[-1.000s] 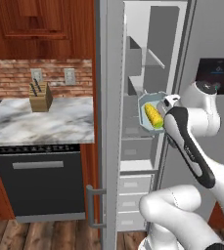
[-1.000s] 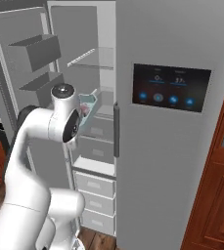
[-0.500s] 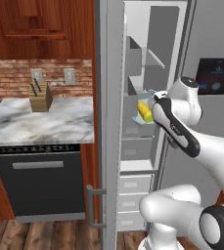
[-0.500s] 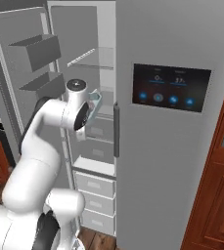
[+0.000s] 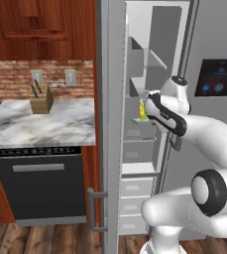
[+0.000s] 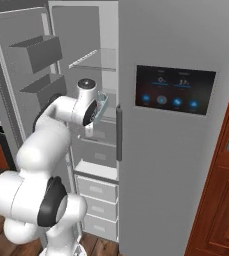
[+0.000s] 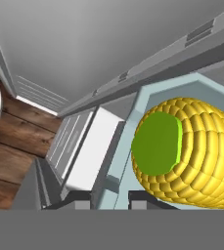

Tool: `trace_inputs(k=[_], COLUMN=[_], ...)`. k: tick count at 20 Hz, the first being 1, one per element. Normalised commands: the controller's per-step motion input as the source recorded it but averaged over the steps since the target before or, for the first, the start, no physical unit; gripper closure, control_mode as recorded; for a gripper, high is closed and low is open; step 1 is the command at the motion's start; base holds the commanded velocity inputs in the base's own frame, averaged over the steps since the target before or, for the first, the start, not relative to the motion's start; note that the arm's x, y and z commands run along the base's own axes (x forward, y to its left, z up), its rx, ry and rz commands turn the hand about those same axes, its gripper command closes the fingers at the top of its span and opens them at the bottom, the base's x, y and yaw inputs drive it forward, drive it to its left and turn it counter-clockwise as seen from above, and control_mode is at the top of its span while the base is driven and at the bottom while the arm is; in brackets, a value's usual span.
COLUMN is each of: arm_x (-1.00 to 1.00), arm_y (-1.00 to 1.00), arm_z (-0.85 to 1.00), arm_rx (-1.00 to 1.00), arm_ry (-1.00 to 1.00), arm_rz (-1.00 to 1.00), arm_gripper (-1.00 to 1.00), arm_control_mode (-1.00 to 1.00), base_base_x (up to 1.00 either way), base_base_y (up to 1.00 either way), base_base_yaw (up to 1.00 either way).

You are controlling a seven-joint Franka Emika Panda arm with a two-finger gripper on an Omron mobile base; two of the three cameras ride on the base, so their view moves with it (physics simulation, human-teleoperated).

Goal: Take the garlic and corn out of the freezer and place them in the tupperware container on the counter. Then put the tupperware containing the vegetables back in the freezer.

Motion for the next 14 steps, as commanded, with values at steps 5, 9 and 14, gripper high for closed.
trace_inputs(k=[5, 9, 14], arm_x=[0.57, 0.55, 0.54], arm_y=[0.00, 0.00, 0.00], arm_z=[-0.07, -0.21, -0.28], arm_rx=[0.02, 0.00, 0.00], arm_ry=[0.01, 0.00, 0.00], arm_rz=[0.00, 0.00, 0.00], arm_gripper=[1.00, 1.00, 1.00], arm_control_mode=[-1.00, -1.00, -1.00], base_base_x=[0.00, 0.00, 0.00], base_base_y=[0.00, 0.00, 0.00], base_base_yaw=[0.00, 0.00, 0.00])
